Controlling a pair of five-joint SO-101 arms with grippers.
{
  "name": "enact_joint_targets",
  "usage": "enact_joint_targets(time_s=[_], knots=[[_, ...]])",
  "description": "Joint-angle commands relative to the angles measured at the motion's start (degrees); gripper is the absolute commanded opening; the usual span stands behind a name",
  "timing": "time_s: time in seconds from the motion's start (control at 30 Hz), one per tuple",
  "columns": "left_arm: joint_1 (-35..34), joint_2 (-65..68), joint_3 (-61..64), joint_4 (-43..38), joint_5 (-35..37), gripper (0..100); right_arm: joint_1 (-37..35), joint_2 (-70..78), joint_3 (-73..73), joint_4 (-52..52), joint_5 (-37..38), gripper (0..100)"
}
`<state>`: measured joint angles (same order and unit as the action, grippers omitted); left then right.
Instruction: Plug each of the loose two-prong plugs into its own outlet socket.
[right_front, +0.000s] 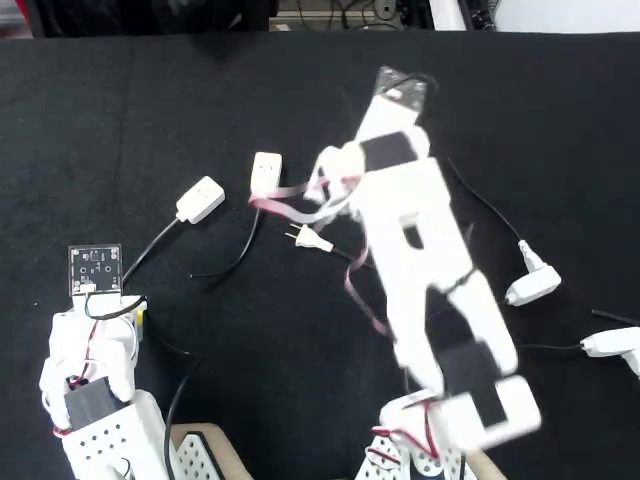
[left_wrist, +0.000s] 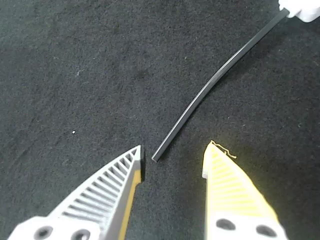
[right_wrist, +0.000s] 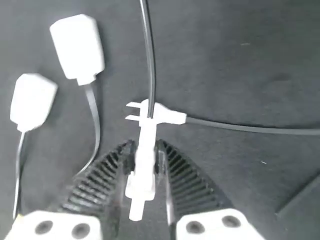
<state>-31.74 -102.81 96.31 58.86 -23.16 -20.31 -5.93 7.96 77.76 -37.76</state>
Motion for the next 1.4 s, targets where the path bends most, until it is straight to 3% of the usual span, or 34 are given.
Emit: enact_joint_targets(time_s=[0.0, 0.3, 0.5, 0.7, 0.83, 0.97, 1.37], knots=[[-0.13, 0.18, 1.19, -0.7, -0.35, 21, -5.98, -11.3, 10.24, -9.32, 2.99, 1.2], [0.92, 0.09, 1.19, -0.62, -0.26, 21, -17.49, -30.55, 40.66, -40.7, 4.84, 1.2], [5.41, -0.26, 1.01, 0.79, -0.26, 21, -24.7, -33.01, 53.32, -58.99, 5.01, 1.2], [9.71, -1.85, -1.1, 1.67, -0.09, 21, -25.49, -31.25, 54.9, -63.47, 4.4, 1.2], [18.33, -1.85, -5.14, 5.63, 6.15, 21, -25.49, -31.16, 55.34, -66.2, 3.25, 1.2], [24.04, -1.85, -6.2, 7.38, 6.95, 21, -25.58, -31.34, 57.89, -70.68, 2.73, 1.2], [27.21, -1.93, -8.84, 7.3, 10.29, 21, -25.49, -31.43, 68.35, -89.85, 2.99, 1.2]])
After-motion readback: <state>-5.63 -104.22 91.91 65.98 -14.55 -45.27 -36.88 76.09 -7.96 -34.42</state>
